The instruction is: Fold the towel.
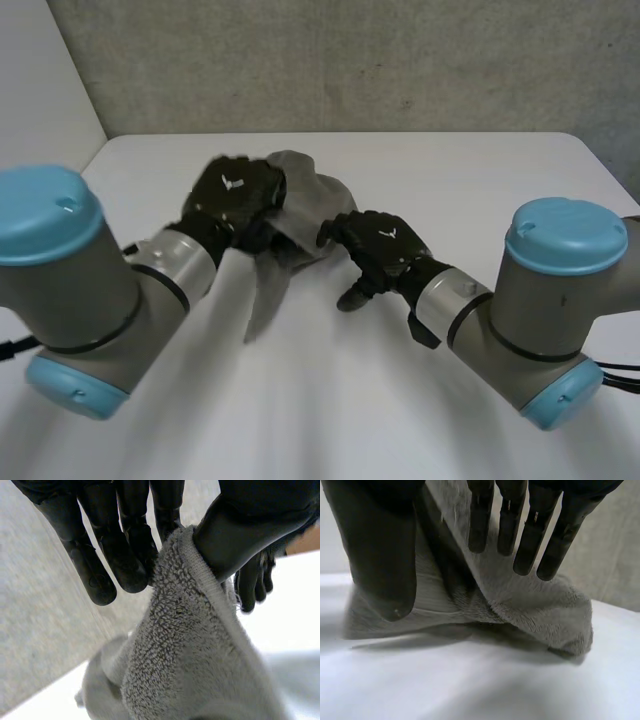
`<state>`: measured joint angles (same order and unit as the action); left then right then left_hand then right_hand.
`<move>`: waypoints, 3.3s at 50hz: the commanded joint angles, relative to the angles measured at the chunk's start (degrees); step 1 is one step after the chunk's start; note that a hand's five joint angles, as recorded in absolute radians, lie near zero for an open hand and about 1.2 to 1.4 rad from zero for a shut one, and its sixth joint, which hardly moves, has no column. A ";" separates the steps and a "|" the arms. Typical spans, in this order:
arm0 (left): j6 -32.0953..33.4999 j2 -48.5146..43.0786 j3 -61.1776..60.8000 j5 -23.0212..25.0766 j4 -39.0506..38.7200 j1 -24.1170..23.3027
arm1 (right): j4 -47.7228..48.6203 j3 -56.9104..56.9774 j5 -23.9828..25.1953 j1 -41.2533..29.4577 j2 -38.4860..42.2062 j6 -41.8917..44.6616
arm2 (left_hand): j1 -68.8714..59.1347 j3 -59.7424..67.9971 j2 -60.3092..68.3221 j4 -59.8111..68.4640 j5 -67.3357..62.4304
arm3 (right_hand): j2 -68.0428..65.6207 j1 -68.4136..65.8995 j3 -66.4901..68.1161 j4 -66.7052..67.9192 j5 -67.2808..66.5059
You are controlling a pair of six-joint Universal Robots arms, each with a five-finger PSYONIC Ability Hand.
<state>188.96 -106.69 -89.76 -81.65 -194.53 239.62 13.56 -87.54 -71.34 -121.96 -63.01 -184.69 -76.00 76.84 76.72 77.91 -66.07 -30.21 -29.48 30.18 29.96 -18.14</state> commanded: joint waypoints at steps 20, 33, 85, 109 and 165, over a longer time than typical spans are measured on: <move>-13.26 12.39 -1.65 0.09 6.18 1.02 | 18.61 6.86 -23.05 -14.80 6.32 -1.63 | -4.00 3.16 3.28 2.09 -3.93 | 2.97 2.23 -2.94 -2.72 0.90; -20.12 13.53 -1.91 2.20 6.53 3.04 | 18.69 13.70 -23.49 -14.89 12.47 -1.63 | -4.00 3.16 3.28 2.09 -3.93 | 1.29 0.55 -1.25 -1.04 -0.78; -25.66 20.04 -1.91 2.64 8.03 9.19 | -0.46 45.79 -20.33 -14.54 36.82 -2.69 | -4.00 3.16 3.28 2.09 -3.93 | -16.98 -17.72 17.02 17.24 -19.06; -25.04 18.98 -2.26 2.82 7.41 10.95 | -13.47 50.45 -14.35 -3.20 22.85 -2.69 | -4.00 3.16 3.28 2.09 -3.93 | -49.79 -50.52 49.82 50.04 -51.86; -11.15 -0.20 -12.28 1.50 4.33 6.29 | -15.49 -11.17 12.37 27.03 -31.20 24.12 | -4.00 3.16 3.28 2.08 -3.93 | -49.79 -50.52 49.82 50.04 -51.86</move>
<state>177.24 -112.50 -101.19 -79.94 -190.85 245.95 -1.36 -100.51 -58.96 -96.26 -90.42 -161.11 -58.08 57.57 58.67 57.72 -46.33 -73.96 -74.84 75.61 76.36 -65.06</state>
